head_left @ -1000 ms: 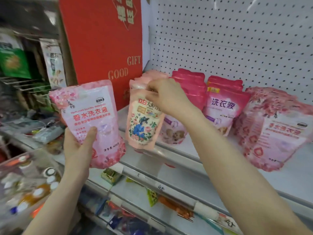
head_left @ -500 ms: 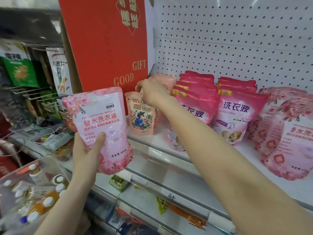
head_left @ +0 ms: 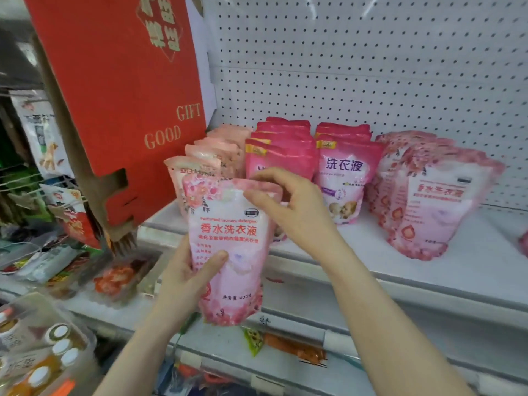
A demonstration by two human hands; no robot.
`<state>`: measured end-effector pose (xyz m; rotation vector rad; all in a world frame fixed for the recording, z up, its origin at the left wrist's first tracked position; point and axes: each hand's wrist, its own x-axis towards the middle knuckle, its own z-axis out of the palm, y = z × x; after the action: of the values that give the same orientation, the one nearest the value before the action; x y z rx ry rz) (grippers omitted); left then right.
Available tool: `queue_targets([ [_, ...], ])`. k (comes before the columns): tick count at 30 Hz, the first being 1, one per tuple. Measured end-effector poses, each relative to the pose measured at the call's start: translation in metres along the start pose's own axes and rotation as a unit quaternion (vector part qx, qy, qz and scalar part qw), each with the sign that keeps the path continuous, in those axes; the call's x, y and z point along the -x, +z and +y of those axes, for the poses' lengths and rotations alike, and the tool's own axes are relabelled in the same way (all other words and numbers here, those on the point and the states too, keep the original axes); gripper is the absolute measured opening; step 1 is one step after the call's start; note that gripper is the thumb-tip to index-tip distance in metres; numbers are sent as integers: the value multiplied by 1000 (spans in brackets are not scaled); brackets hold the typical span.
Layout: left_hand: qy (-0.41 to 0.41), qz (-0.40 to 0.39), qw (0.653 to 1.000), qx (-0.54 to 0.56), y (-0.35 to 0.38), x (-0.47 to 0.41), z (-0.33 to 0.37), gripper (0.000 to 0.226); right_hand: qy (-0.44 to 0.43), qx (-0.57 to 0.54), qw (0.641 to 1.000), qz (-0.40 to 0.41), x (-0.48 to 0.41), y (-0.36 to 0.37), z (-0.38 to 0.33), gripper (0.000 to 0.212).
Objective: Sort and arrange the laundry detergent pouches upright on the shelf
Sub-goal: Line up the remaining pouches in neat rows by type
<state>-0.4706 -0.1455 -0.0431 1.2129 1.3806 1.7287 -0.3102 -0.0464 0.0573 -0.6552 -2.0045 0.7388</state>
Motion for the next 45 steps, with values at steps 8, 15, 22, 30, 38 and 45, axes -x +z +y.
queue_targets([
  [8,-14,-192,981,-7,118,20,-2,50,102,-76,976,178,88,-100,33,21],
  [15,114,-204,972,-38,211,-17,39,24,114,-13,950,289,123,-224,40,9],
  [22,365,-86,868,-325,329,-93,94,35,164,-29,929,329,100,-346,70,17],
  [30,382,-86,779,-489,380,-127,89,35,174,83,938,289,63,-411,140,26],
  [38,376,-59,779,-498,377,-134,84,19,137,275,942,137,-2,-418,180,13],
  [45,377,-62,778,-498,379,-139,83,15,152,419,893,57,-29,-415,189,32],
])
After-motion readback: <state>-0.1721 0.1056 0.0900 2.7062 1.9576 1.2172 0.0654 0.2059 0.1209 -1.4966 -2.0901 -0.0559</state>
